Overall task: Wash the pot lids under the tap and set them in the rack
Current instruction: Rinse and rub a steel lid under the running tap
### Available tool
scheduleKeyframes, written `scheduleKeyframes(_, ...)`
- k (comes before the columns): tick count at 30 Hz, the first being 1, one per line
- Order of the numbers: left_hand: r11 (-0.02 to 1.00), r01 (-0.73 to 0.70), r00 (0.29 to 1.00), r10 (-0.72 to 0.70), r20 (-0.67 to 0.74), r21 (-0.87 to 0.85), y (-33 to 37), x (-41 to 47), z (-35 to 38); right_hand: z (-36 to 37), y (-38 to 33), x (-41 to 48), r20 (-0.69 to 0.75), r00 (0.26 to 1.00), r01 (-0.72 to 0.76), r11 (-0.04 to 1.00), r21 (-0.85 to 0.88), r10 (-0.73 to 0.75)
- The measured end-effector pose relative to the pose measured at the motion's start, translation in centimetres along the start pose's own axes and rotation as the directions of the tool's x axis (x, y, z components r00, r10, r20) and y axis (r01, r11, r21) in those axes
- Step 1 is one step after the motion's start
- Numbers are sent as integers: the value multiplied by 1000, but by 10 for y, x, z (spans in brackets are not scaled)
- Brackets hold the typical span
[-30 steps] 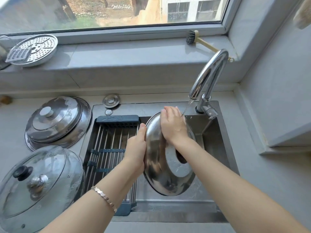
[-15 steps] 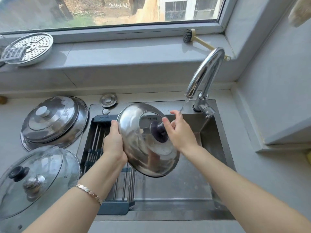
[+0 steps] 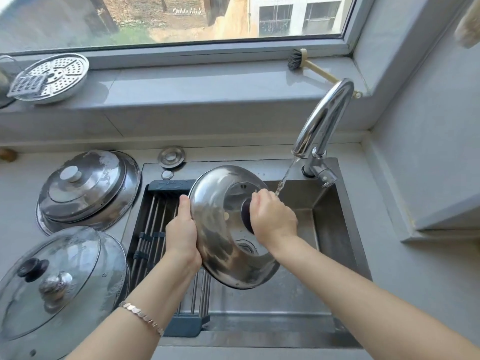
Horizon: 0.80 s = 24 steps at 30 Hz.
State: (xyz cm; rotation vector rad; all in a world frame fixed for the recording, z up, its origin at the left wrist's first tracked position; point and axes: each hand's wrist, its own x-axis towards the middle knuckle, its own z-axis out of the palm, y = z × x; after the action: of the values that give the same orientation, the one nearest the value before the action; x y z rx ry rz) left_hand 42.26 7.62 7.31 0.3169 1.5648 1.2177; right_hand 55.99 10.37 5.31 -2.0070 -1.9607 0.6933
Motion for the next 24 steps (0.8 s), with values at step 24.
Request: scheduleKeyframes(24, 914, 402, 915, -403, 5, 59, -47, 19, 19, -27, 119, 15, 221, 739, -539, 362, 760, 636)
